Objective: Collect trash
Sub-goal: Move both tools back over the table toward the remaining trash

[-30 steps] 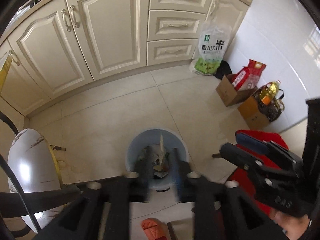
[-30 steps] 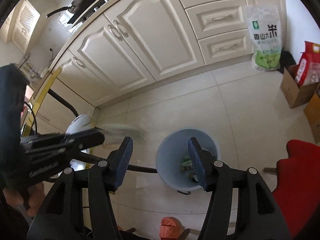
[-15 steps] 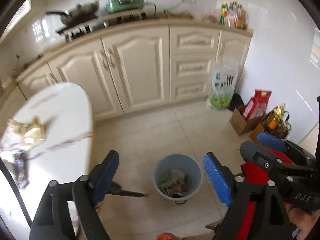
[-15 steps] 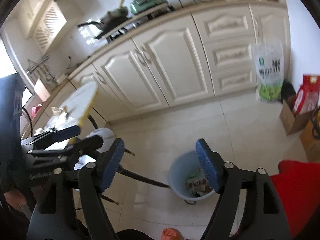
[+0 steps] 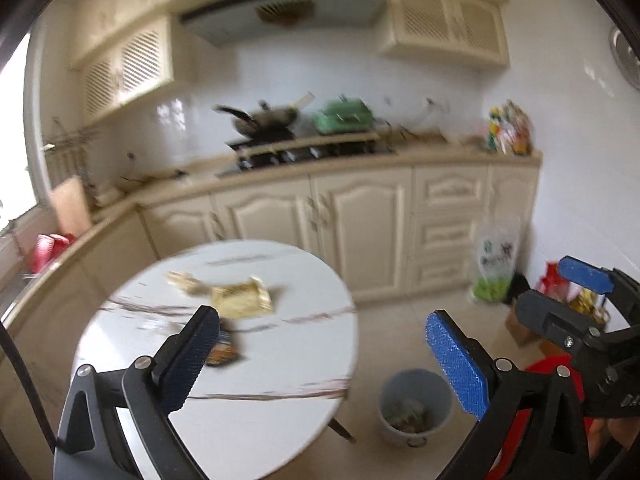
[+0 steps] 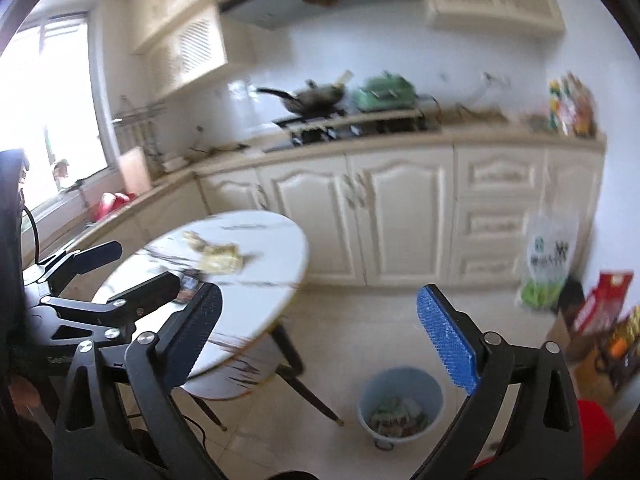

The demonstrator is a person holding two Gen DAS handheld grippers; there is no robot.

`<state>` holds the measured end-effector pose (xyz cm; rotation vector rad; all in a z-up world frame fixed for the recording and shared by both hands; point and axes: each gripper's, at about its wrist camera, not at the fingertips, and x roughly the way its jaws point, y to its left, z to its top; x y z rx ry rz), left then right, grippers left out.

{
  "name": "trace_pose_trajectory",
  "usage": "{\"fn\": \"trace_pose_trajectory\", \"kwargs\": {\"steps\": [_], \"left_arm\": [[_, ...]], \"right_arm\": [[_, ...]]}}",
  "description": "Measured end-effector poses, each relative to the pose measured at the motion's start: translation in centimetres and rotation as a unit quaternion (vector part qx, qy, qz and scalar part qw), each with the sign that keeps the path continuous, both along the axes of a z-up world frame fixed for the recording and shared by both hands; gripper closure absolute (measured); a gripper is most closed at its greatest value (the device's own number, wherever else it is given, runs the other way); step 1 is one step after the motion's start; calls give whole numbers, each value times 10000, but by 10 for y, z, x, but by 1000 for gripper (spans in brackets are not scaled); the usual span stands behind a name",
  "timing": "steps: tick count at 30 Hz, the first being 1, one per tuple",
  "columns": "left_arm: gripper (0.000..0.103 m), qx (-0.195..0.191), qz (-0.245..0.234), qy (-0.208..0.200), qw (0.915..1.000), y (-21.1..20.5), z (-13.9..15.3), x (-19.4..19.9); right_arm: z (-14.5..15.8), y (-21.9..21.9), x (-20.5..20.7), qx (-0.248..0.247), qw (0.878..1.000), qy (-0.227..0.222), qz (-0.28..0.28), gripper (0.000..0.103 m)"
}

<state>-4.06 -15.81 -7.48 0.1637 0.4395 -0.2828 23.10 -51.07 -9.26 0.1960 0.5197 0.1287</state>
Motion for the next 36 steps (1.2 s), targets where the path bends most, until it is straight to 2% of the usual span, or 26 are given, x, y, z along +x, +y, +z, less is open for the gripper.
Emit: {"fn": "trace_pose_trajectory", "kwargs": {"steps": [6,10,14,19,26,28,30,32,36], "left_arm": [[1,-269,401,-566,9972,78,5,-92],[1,-402,829,-946,9912,122,-1,-141],[1,-574,1172,-1067,9857,147,-17,-177],[1,-760,1486,-1001,9809,160,-36,-173],[1,-743,1667,-904,9790,169,-43,-148],[1,-743,1716,-829,9789,172,-46,-132],[1,-758,1779,-753,9782,168,-43,-99],[1,-747,1819,-638,9784,171,-50,-93],[1,-629,1876,-401,9794,172,-41,-34]], "right_arm": [[42,75,-10,-268,9970,-521,506,0],[55,118,-13,-472,9938,-678,746,0],[61,152,-10,-613,9904,-748,989,0],[60,182,-5,-729,9864,-781,1246,0],[51,203,15,-753,9853,-671,1380,0],[48,207,22,-766,9858,-616,1359,0],[41,210,33,-774,9862,-513,1369,0],[32,212,44,-763,9868,-396,1372,0],[10,211,69,-687,9878,-63,1396,0]]}}
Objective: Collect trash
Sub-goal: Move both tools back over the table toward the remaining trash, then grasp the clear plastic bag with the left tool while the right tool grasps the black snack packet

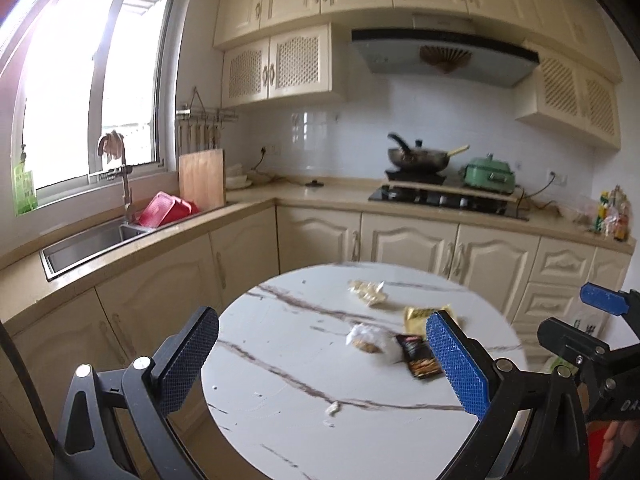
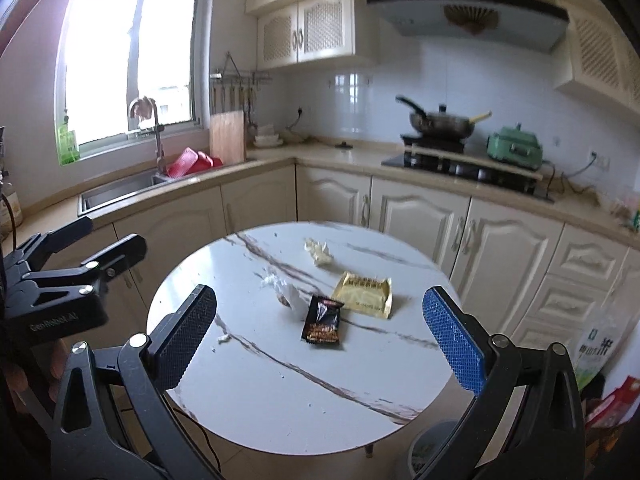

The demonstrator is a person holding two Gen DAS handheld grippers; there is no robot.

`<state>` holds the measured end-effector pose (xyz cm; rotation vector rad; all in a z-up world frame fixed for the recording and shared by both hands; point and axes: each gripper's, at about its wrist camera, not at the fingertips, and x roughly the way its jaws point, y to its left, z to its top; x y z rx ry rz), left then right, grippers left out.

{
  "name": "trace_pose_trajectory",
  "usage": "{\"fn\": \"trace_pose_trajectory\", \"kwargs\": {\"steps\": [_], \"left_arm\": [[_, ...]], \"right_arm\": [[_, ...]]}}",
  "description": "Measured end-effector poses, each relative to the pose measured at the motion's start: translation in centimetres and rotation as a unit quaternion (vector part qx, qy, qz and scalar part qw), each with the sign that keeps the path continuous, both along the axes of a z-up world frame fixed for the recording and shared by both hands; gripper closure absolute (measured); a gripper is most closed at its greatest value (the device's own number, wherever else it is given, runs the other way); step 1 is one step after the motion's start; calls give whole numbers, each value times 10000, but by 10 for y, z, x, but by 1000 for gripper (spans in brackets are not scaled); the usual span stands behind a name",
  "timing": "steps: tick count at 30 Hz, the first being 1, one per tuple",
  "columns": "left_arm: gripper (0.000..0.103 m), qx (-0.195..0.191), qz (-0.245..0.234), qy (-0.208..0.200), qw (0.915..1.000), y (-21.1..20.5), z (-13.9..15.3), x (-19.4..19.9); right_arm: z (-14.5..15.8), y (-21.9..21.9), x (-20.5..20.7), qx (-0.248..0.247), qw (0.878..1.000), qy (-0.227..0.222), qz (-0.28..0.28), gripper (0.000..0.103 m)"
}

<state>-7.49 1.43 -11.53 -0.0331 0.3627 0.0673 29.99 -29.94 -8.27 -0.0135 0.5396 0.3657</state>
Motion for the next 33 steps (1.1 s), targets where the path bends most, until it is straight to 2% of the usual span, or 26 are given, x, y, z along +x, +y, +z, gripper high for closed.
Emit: {"fn": "trace_pose_trajectory", "kwargs": {"steps": [3,5,12,15,17,19,23,27,30,33], "left_arm": [[1,21,7,299,9996,4,-4,33],[1,14,-7,517,9987,8,-8,56],[1,30,-17,1334,9911,24,-16,144],[1,10,-11,1546,9880,29,-13,181],[1,2,-3,1636,9865,30,-12,203],[1,10,-6,1740,9847,30,-11,226],[1,-108,-11,1894,9818,25,-12,262],[1,-373,-166,2155,9756,10,-17,299],[1,-418,-276,2261,9728,-5,-23,327],[1,-377,-319,2424,9689,-17,-32,356]], "right_arm": [[-23,2,26,-93,9993,360,-50,0],[-44,7,48,-224,9968,765,-12,0],[-123,35,122,-313,9799,1933,374,0],[-147,45,145,-226,9734,2226,491,0],[-158,48,155,-319,9707,2337,461,5],[-167,48,163,-280,9691,2393,531,15],[-169,45,166,-449,9702,2304,600,25],[-167,37,164,-722,9705,2176,747,56],[-166,23,166,-527,9696,2198,942,61],[-162,11,167,-440,9722,2106,926,79]]}}
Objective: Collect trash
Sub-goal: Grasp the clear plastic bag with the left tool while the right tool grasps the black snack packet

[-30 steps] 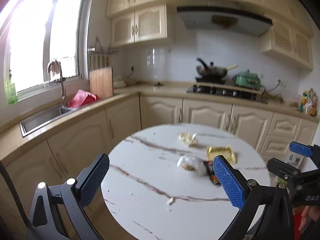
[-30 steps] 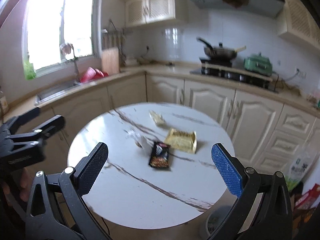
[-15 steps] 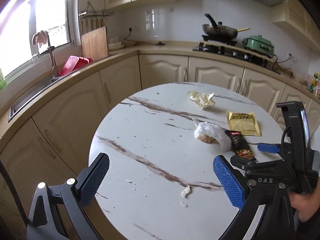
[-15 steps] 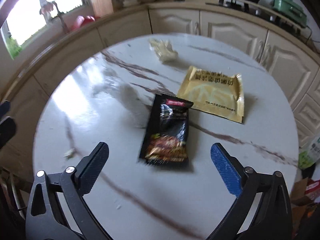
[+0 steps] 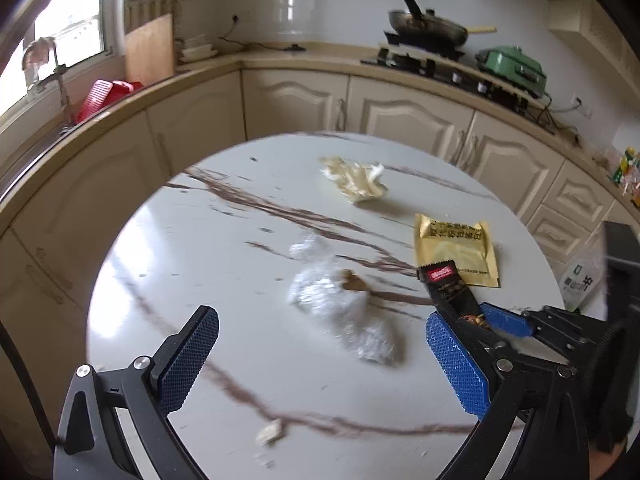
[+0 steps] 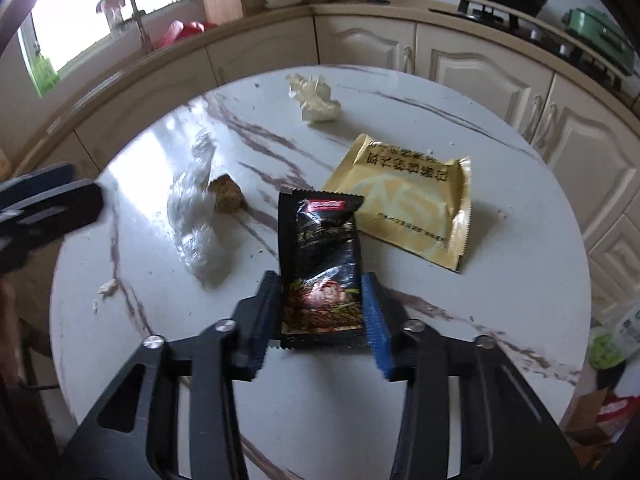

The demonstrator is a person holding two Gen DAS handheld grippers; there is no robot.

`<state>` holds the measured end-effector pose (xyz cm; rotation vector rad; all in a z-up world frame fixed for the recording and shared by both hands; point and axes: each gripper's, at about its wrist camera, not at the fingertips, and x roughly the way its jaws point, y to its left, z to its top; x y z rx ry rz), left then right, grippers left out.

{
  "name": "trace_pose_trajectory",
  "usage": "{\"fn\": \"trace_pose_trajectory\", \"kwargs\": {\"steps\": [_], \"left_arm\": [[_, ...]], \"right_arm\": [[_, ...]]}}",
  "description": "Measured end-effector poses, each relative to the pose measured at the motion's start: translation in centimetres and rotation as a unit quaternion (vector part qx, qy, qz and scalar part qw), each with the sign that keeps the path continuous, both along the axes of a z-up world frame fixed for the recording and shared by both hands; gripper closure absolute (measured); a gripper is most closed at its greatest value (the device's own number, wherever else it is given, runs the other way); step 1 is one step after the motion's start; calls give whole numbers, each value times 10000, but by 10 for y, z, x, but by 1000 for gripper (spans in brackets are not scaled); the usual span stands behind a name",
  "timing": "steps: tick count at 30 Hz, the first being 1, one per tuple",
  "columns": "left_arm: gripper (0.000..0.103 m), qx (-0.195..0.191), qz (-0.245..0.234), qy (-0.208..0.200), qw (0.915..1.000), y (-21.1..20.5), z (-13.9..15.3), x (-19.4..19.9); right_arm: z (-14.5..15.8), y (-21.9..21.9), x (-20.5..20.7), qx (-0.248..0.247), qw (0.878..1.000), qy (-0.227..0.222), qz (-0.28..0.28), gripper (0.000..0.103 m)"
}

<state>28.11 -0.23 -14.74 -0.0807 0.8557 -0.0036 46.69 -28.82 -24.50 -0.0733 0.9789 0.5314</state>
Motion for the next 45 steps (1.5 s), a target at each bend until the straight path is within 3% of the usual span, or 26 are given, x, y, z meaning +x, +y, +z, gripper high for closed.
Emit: {"fn": "trace_pose_trajectory", "kwargs": {"steps": [8,9,10,12,16,18,21,27,32,34,35,36,37,45], "left_arm": [[3,157,256,624,9976,-4,-40,77],[5,158,257,655,9974,-5,-43,84],[8,162,245,690,9972,-6,-47,91],[32,46,175,774,9968,-4,-51,100],[48,36,142,715,9973,-3,-58,105],[76,31,86,598,9982,0,-59,103],[83,-69,21,558,9984,2,-64,100],[84,-252,-115,477,9985,19,-66,84],[84,-396,-199,368,9983,30,-60,67],[84,-424,-260,331,9982,31,-59,65],[84,-443,-295,298,9981,29,-55,50],[85,-443,-352,281,9980,29,-54,47],[85,-454,-384,262,9979,28,-49,32],[84,-518,-638,120,9965,17,-23,-22]], "right_arm": [[-5,-28,-1,561,9984,75,37,84],[-5,-29,0,567,9984,67,33,92],[-6,-30,1,605,9981,79,40,92],[-8,-32,2,678,9976,101,63,92],[-9,-34,2,742,9971,142,86,93],[-7,-32,1,675,9977,86,26,92],[-4,-28,1,709,9974,69,-47,82],[-4,-7,1,391,9991,-22,-140,39],[-6,12,3,47,9999,-68,-106,41],[-7,19,3,-323,9992,-236,-68,57],[-7,20,2,-337,9991,-245,-38,58],[-6,19,2,-318,9992,-230,-29,64],[-5,18,1,-281,9994,-214,-12,82],[-1,-3,-23,355,9993,47,93,90]]}}
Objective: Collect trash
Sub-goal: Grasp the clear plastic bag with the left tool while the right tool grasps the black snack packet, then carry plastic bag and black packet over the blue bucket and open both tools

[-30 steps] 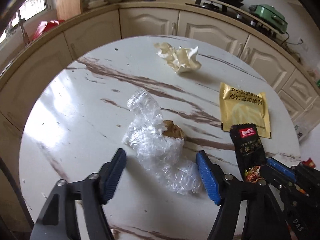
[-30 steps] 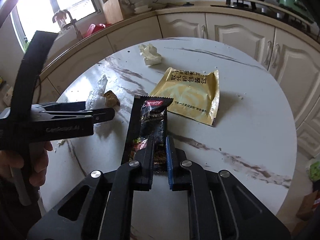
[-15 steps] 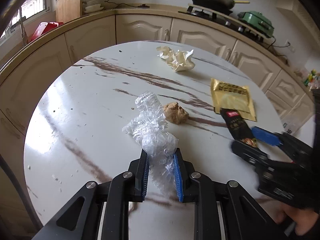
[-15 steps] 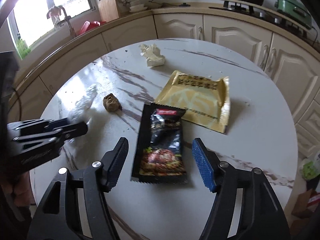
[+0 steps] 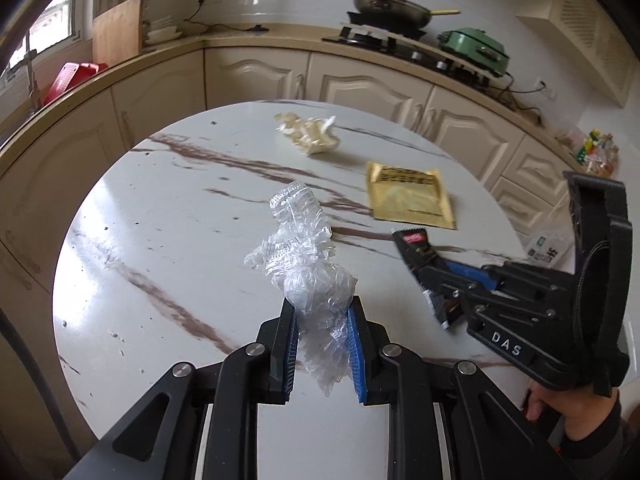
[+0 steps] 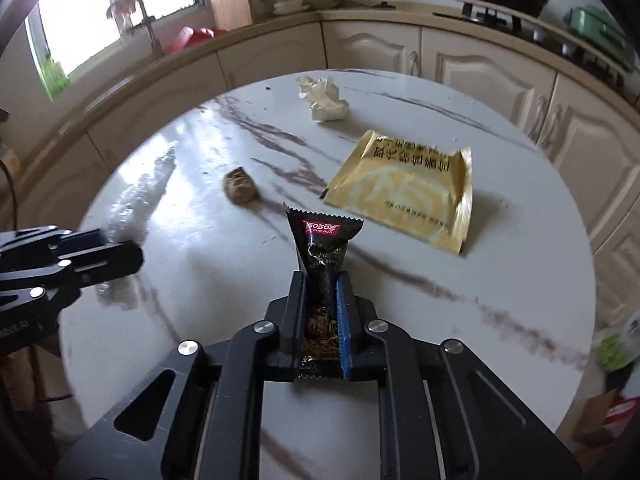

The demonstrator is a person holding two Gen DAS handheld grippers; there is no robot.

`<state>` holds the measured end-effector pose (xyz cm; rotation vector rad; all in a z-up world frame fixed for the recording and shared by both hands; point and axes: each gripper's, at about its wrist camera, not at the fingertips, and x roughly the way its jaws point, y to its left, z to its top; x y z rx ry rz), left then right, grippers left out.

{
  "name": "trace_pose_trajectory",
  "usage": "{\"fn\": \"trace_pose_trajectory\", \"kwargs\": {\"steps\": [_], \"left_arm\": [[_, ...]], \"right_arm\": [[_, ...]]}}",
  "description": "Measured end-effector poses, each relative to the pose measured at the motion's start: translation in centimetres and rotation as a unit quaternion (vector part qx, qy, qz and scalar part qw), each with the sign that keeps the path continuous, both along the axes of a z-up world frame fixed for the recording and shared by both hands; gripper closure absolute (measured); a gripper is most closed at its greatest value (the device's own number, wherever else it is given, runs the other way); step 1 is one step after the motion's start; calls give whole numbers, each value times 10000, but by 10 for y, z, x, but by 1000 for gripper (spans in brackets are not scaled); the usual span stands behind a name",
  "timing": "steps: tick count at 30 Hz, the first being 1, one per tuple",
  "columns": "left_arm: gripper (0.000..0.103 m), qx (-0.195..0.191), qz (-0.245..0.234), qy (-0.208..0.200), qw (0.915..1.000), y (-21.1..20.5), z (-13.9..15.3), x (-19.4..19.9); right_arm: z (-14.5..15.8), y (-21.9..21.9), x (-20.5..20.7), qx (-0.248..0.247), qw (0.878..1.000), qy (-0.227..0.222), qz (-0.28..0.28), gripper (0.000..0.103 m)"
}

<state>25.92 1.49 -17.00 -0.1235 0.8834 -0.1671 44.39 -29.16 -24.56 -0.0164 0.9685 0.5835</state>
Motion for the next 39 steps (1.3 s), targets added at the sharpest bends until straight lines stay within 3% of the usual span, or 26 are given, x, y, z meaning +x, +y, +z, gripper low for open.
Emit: {"fn": "trace_pose_trajectory", "kwargs": {"steps": [8,12,18,22,26,33,35,39], "left_arm": [[84,10,-399,-227,9989,-48,32,-39],[84,44,-737,-286,9969,-91,43,-49],[84,141,-1495,-290,9882,-176,53,-58],[84,227,-1968,-128,9801,-238,42,-55],[84,345,-2425,148,9694,-297,16,-50],[84,572,-2739,715,9574,-364,-37,-24],[84,639,-2740,816,9561,-374,-48,-11],[84,715,-2767,1049,9525,-396,-72,16]], "right_arm": [[37,-50,-48,760,9960,-391,-240,91],[56,-94,-72,1015,9919,-602,-468,91],[59,-174,-107,1138,9847,-737,-1093,91],[41,-236,-126,1152,9776,-623,-1649,91],[5,-295,-136,1216,9673,-317,-2205,90],[-63,-354,-124,1296,9534,227,-2716,89],[-84,-365,-114,1368,9486,366,-2830,87],[-121,-381,-100,1322,9411,614,-3050,73]]}}
